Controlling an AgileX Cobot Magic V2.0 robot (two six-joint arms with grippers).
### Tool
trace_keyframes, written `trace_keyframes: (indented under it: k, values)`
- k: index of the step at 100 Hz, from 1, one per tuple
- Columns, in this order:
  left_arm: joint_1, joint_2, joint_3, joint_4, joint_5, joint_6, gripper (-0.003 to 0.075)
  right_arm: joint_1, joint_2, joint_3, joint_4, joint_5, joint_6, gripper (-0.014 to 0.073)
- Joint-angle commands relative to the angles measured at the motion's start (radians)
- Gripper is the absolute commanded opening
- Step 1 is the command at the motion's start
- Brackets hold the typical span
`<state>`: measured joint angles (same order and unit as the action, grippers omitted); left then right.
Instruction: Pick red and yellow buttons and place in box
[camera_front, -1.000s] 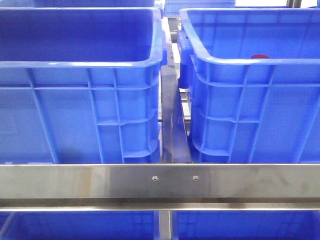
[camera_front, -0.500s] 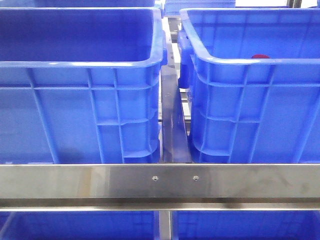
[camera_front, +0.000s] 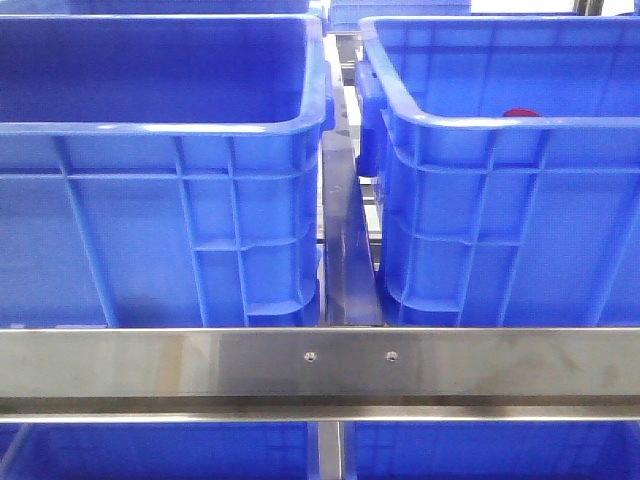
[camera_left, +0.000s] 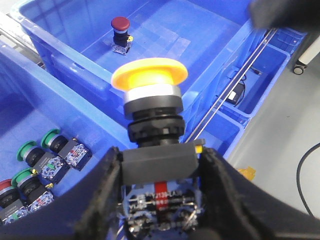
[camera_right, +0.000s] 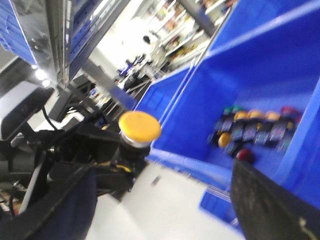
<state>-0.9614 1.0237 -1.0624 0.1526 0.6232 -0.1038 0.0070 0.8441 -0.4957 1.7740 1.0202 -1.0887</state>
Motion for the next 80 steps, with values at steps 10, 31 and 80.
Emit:
trace_keyframes:
  k: [10,31,80]
  values:
    - [-0.007,-0.011,-0.03,-0.002,-0.08,-0.003,-0.0019,0.009,0.114,-0.079,0.146,0.121,0.014,0.0573]
    - [-0.007,-0.011,-0.03,-0.011,-0.082,-0.003,-0.0019,0.092,0.191,-0.168,0.146,0.099,0.014,0.0573]
    - [-0.007,-0.01,-0.03,-0.017,-0.082,-0.003,-0.0019,0.299,0.358,-0.326,0.146,0.031,0.014,0.0573]
